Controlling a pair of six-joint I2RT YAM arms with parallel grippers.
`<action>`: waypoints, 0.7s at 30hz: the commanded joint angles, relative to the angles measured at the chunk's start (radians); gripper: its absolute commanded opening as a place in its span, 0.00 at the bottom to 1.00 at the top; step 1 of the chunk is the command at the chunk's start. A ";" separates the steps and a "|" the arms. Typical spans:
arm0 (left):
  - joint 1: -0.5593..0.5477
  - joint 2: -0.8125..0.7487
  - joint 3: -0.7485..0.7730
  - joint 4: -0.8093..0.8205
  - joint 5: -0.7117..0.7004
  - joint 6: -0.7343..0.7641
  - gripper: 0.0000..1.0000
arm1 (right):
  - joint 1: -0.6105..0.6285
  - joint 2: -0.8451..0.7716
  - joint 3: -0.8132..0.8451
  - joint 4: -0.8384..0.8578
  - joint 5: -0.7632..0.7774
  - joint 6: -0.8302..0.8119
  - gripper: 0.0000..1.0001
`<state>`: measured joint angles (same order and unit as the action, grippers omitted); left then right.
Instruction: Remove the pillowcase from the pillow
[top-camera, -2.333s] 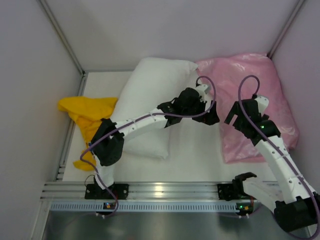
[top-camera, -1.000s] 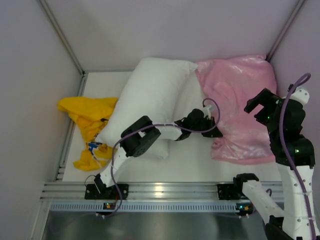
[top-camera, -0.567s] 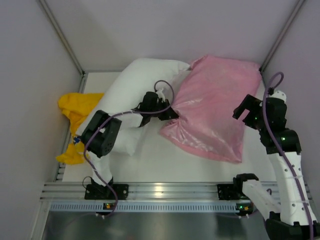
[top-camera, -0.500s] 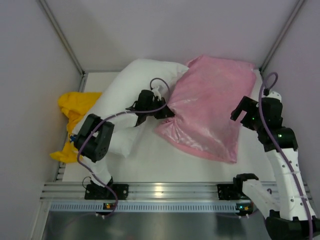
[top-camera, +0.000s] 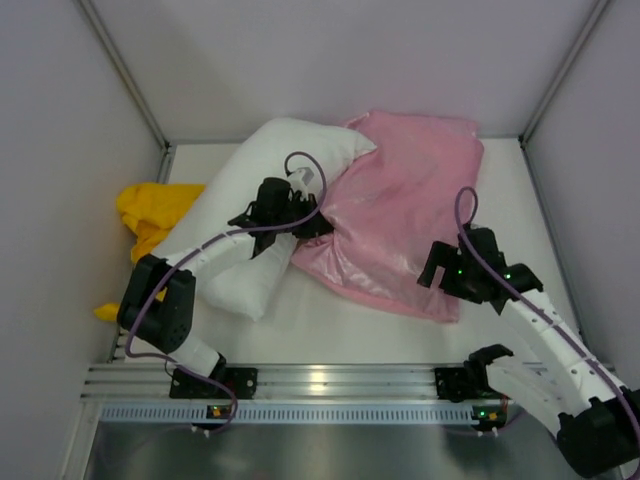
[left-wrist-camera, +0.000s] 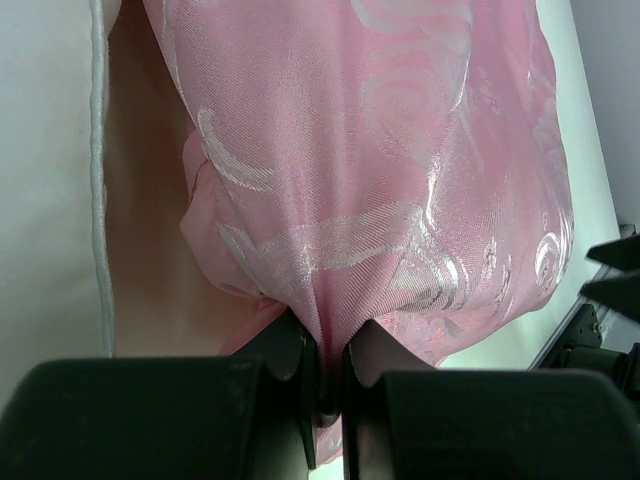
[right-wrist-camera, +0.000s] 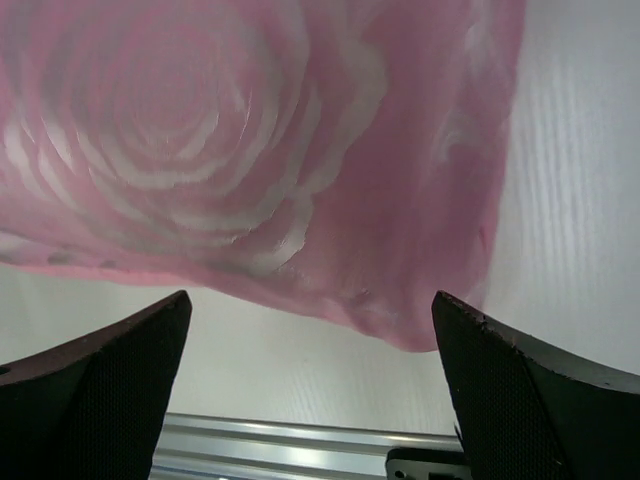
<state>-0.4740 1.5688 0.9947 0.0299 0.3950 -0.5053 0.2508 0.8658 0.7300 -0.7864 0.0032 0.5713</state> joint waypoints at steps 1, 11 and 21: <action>0.006 0.010 0.048 0.056 -0.001 0.022 0.00 | 0.168 -0.001 -0.052 0.067 0.072 0.111 1.00; 0.009 -0.004 0.024 0.048 0.025 0.021 0.00 | 0.209 0.163 -0.109 0.177 0.389 0.116 0.99; 0.009 -0.015 -0.001 0.048 0.079 0.014 0.00 | 0.232 0.219 -0.188 0.322 0.373 0.142 0.00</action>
<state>-0.4747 1.5944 0.9939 0.0212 0.4503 -0.4976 0.4664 1.1179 0.5648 -0.5518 0.3115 0.6933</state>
